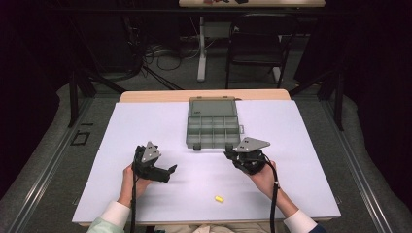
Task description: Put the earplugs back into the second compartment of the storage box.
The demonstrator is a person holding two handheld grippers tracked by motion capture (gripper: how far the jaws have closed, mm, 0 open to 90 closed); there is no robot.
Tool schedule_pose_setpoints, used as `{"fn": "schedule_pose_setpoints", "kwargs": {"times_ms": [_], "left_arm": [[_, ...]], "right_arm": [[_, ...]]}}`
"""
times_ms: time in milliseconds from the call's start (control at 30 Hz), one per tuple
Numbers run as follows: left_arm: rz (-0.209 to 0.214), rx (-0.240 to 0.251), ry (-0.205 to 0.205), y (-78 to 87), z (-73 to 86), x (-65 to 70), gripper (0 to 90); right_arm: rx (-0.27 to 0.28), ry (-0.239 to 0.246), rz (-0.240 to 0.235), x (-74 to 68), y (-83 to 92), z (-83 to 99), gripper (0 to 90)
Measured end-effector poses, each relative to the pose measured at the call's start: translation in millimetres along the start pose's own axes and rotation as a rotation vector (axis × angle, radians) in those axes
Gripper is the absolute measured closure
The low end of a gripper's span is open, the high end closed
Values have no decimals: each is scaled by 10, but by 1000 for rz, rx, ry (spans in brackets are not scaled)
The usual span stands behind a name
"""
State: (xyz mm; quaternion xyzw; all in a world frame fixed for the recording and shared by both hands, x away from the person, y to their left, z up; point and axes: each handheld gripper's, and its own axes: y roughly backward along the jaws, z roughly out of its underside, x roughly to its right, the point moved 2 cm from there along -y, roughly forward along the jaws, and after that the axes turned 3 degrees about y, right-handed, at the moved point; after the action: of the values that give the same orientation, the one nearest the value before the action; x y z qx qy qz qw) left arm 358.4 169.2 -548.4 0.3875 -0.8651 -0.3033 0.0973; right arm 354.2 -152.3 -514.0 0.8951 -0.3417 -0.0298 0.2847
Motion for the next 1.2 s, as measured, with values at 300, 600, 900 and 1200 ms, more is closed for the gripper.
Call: {"fn": "schedule_pose_setpoints", "kwargs": {"times_ms": [300,600,900,1200], "left_arm": [[0,0,-2,-1,-4,3,0],[0,0,-4,-5,-7,4,0],[1,1,-5,-7,-8,2,0],[1,1,-6,-6,-9,0,0]], "right_arm": [[12,-1,7,52,-21,-95,842],[24,2,11,97,-76,-201,842],[18,8,13,139,-156,-289,842],[12,15,20,200,-226,-368,842]]}}
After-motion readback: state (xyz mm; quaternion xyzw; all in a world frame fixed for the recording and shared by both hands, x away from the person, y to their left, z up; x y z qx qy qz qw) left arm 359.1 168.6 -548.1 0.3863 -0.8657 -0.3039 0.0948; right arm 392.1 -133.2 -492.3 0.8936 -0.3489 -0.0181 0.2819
